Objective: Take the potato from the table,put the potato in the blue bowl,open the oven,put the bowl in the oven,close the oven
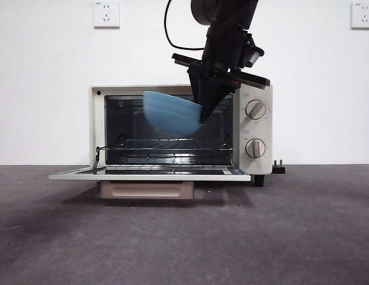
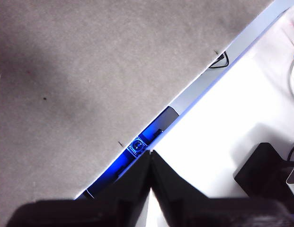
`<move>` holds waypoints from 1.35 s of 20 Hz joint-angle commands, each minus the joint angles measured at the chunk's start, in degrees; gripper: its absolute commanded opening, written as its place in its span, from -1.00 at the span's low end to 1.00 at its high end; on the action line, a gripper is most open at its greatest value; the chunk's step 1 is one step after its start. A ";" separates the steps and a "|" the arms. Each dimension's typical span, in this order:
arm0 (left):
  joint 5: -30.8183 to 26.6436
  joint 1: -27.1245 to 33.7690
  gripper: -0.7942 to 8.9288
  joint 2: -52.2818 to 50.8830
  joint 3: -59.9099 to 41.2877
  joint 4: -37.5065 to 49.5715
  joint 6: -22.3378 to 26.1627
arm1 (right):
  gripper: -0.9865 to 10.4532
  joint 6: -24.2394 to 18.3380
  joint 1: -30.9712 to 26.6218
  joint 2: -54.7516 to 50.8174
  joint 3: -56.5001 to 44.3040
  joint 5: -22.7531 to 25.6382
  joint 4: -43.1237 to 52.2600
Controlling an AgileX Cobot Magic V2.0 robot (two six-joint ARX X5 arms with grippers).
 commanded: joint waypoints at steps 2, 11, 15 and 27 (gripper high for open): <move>0.17 -0.09 -0.85 0.00 -0.26 0.81 -0.33 | -0.85 6.62 -0.79 1.27 0.48 1.03 1.22; 0.17 -0.07 -0.85 0.00 -0.26 1.05 -0.50 | -0.83 9.27 -2.67 3.19 0.48 4.46 2.60; 0.04 -0.07 -0.85 0.00 -0.26 1.07 -0.52 | -0.82 9.42 -2.64 4.66 0.48 4.00 3.04; 0.04 -0.07 -0.85 0.00 -0.26 1.07 -0.85 | -0.59 9.29 -2.56 4.70 0.48 2.47 7.76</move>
